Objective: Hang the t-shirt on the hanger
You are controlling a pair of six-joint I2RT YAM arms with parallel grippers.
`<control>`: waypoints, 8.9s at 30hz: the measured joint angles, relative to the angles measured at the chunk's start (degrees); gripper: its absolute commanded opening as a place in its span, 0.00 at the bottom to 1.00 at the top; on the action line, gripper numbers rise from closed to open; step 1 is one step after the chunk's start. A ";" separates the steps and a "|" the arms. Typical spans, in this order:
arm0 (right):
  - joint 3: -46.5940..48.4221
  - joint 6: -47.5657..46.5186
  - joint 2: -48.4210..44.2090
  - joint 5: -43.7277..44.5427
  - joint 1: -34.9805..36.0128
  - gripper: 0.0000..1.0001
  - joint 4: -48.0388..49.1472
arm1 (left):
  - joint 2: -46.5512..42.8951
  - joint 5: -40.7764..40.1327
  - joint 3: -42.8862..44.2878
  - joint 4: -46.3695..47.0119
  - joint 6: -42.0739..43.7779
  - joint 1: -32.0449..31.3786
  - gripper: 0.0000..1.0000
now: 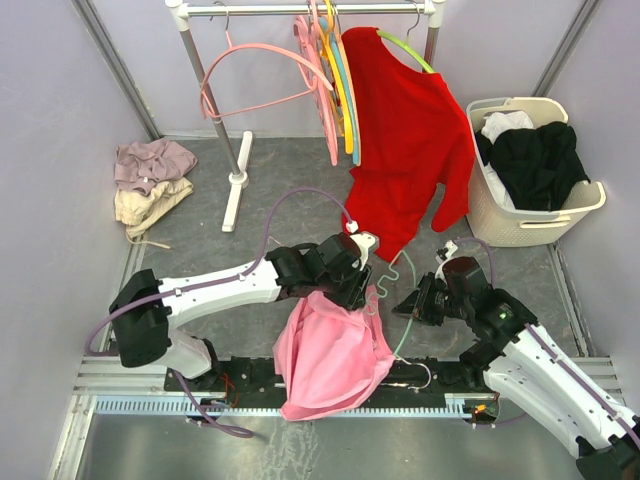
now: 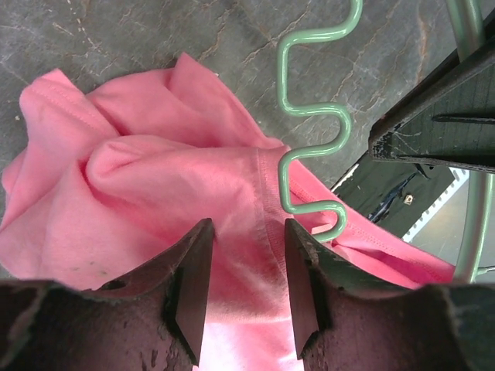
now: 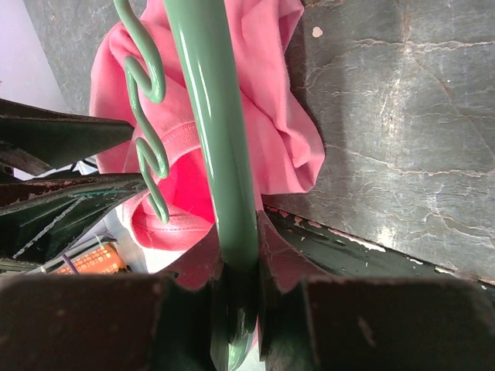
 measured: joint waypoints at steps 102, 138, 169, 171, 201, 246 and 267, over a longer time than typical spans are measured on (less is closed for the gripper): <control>17.25 -12.90 30.69 2.25 5.16 0.01 16.70 | 10.16 -12.74 19.76 4.11 9.99 15.04 0.03; 16.72 -14.95 31.08 2.29 10.93 0.01 16.41 | 6.01 -12.90 17.46 4.94 13.29 14.93 0.03; 16.72 -16.35 28.72 2.99 11.28 0.01 14.34 | 5.29 -12.96 18.25 4.09 13.44 14.78 0.03; 16.74 -16.35 29.03 3.02 11.34 0.01 14.43 | 5.40 -12.52 18.36 4.09 13.49 14.78 0.03; 18.97 -16.13 34.16 2.47 12.70 0.01 17.70 | 1.60 -8.24 18.36 3.74 15.19 14.43 0.03; 4.37 -7.04 7.08 8.72 12.20 0.01 25.62 | 0.98 -12.87 20.06 8.39 22.05 -2.58 0.05; 0.55 -5.62 4.76 6.64 7.69 0.01 22.86 | -1.49 -20.17 16.28 8.87 22.01 -1.55 0.03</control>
